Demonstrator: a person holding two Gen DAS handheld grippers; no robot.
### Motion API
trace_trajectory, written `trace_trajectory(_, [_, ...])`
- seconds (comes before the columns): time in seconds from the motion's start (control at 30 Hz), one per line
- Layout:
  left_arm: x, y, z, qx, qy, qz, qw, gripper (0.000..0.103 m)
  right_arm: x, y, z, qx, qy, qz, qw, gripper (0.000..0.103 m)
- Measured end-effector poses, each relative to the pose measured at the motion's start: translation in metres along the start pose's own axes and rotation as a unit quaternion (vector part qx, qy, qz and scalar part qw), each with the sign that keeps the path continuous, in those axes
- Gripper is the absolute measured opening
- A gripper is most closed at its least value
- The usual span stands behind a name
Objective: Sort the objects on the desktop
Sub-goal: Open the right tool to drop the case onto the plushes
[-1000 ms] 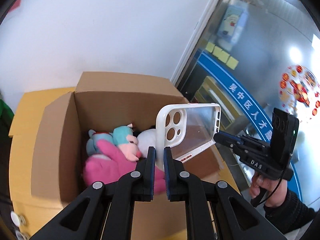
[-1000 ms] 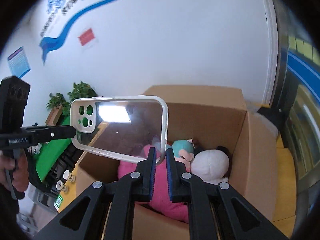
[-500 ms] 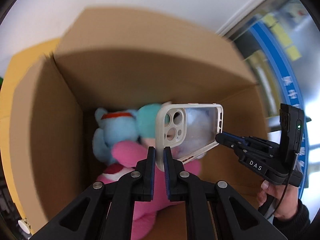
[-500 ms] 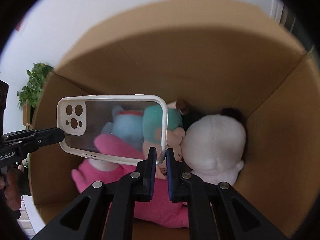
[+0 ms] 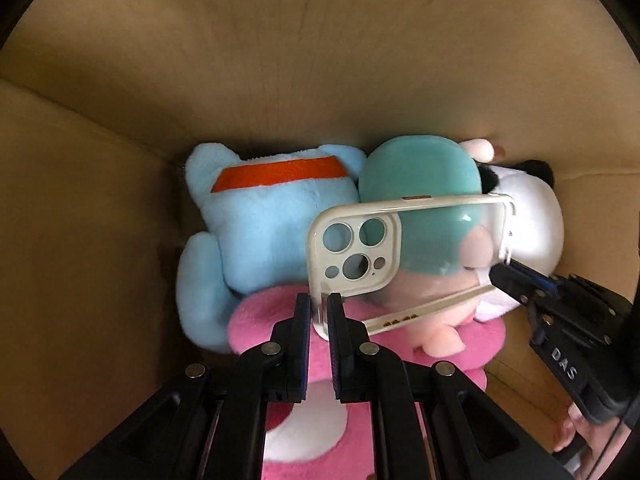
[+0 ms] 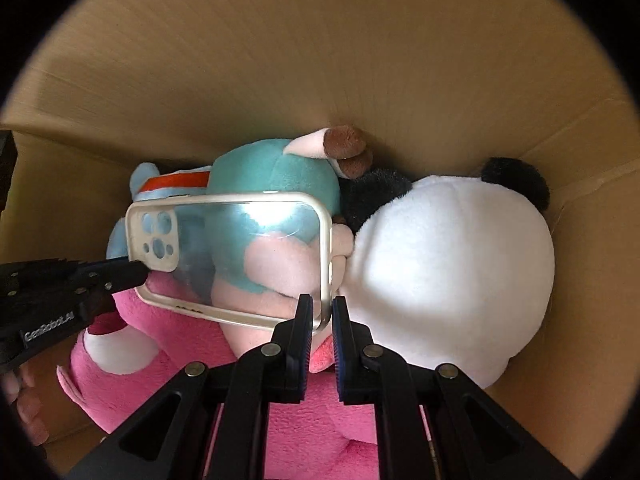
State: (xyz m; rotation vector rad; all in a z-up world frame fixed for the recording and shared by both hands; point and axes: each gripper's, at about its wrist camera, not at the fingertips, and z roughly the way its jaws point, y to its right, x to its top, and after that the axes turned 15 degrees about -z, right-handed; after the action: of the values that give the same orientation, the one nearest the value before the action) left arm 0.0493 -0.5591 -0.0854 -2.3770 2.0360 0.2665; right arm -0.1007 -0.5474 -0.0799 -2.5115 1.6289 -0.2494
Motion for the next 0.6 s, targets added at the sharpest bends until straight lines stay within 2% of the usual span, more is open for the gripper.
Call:
trace_trajectory(0.07, [0.000, 0.003, 0.003, 0.008, 0.003, 0.005, 1.0000, 0.009, -0.003, 0.001, 0.001, 0.009, -0.009, 0.001, 1.000, 0.012])
trace_trajectory(0.13, [-0.005, 0.006, 0.002, 0.025, 0.006, 0.014, 0.9996, 0.017, -0.008, 0.000, 0.000, 0.015, -0.017, -0.002, 1.000, 0.015])
trace_trajectory(0.17, [-0.007, 0.007, 0.001, 0.033, 0.007, 0.017, 0.9993, 0.031, -0.012, 0.001, -0.001, 0.014, -0.019, -0.004, 1.000, 0.034])
trace_trajectory(0.2, [-0.010, 0.008, 0.000, 0.040, 0.009, 0.020, 0.9990, 0.053, -0.017, 0.001, -0.003, 0.013, -0.020, -0.005, 1.000, 0.065])
trace_trajectory(0.23, [-0.014, 0.007, -0.006, 0.049, 0.024, 0.020, 0.9983, 0.063, -0.021, 0.002, -0.005, 0.012, -0.021, -0.006, 1.000, 0.079])
trace_trajectory(0.27, [-0.018, 0.006, -0.013, 0.057, 0.039, 0.019, 0.9974, 0.075, -0.027, 0.003, -0.009, 0.008, -0.019, -0.009, 1.000, 0.085])
trace_trajectory(0.33, [-0.029, 0.002, -0.033, 0.061, 0.074, 0.017, 0.9953, 0.080, -0.039, 0.004, -0.023, -0.006, -0.012, -0.013, 1.000, 0.085])
trace_trajectory(0.47, [-0.062, -0.010, -0.083, 0.017, 0.124, 0.015, 0.9920, 0.086, -0.062, 0.006, -0.058, -0.020, 0.005, 0.000, 1.000, 0.086])
trace_trajectory(0.57, [-0.094, -0.021, -0.120, 0.007, 0.159, 0.015, 0.9872, 0.089, -0.081, 0.001, -0.087, -0.034, 0.019, 0.004, 0.999, 0.086])
trace_trajectory(0.6, [-0.109, -0.024, -0.134, 0.005, 0.175, 0.022, 0.9844, 0.089, -0.077, -0.001, -0.097, -0.038, 0.021, 0.004, 0.999, 0.086])
